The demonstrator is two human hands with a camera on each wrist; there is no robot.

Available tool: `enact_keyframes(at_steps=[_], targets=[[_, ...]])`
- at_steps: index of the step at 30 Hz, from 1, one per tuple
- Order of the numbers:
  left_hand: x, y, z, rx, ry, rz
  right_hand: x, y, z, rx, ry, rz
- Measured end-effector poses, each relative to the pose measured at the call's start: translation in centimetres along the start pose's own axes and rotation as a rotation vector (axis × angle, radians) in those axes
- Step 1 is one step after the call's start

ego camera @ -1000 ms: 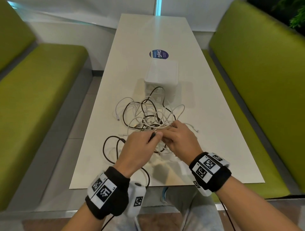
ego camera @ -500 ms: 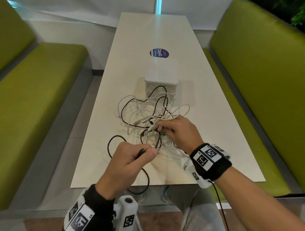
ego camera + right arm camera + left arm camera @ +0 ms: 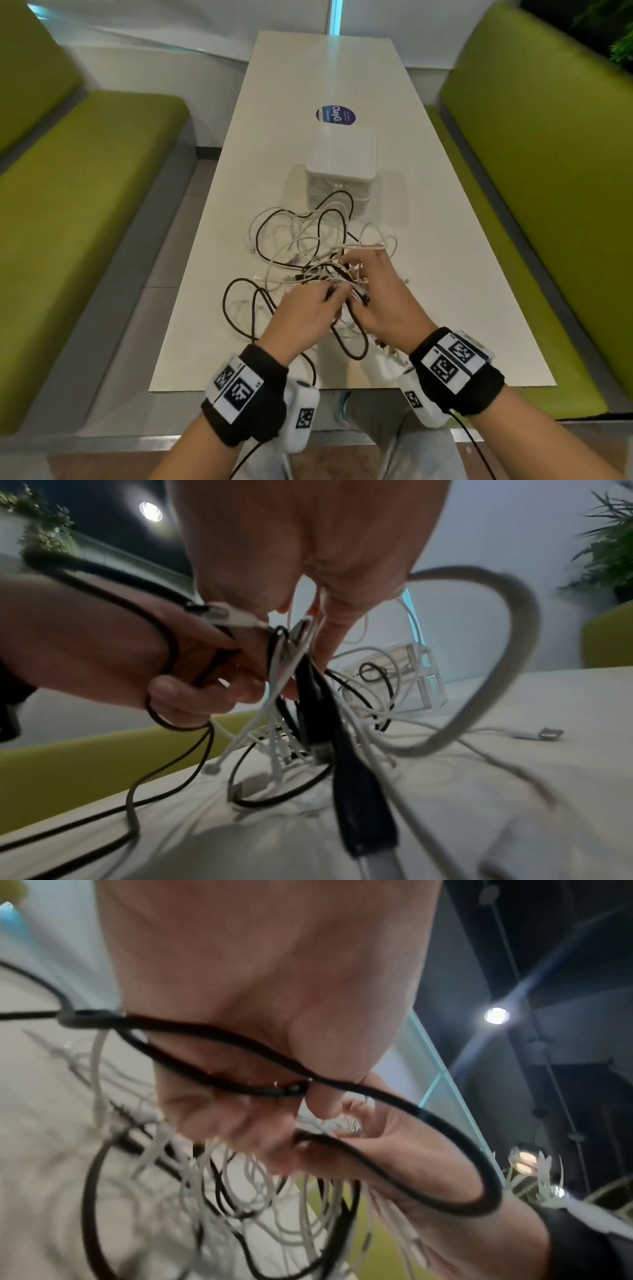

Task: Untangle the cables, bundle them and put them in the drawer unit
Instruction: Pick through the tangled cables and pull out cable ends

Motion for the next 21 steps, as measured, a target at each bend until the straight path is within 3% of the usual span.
enact_keyframes(at_steps=[3, 6, 10, 13, 17, 21], targets=[[0.5, 0.2, 0.5, -0.132, 0.033, 0.039, -0.2, 0.1, -0.5, 0.16, -0.013, 0.011], [0.7, 0.6, -0.3, -0.266, 0.105, 0.078, -0.4, -0.2, -1.1, 0.16, -0.048, 0.01], [0.9, 1.2, -1.0, -0.191, 0.145, 0.169, 0.2, 0.0, -3.8, 0.115, 0.12, 0.055], [0.8, 1.4, -1.0, -0.152, 0.162, 0.178, 1.0, -0.1, -3.9, -0.034, 0.149, 0.074], [0.6, 0.8, -0.6, -0.053, 0.177, 0.145, 1.5, 0.5, -3.2, -0.077, 0.087, 0.167], [0.6, 0.6, 0.4, 0.033, 0.13, 0.149, 2.0, 0.8, -1.9, 0.137, -0.064, 0.218]])
Point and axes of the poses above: each hand's wrist, its own x-axis towards the middle knuckle, its own z-axis out of the palm, y = z × x, the point moved 8 cm from there along x, towards the middle knuckle, and after that the axes turned 1 degree about x, right-handed, at the moved point
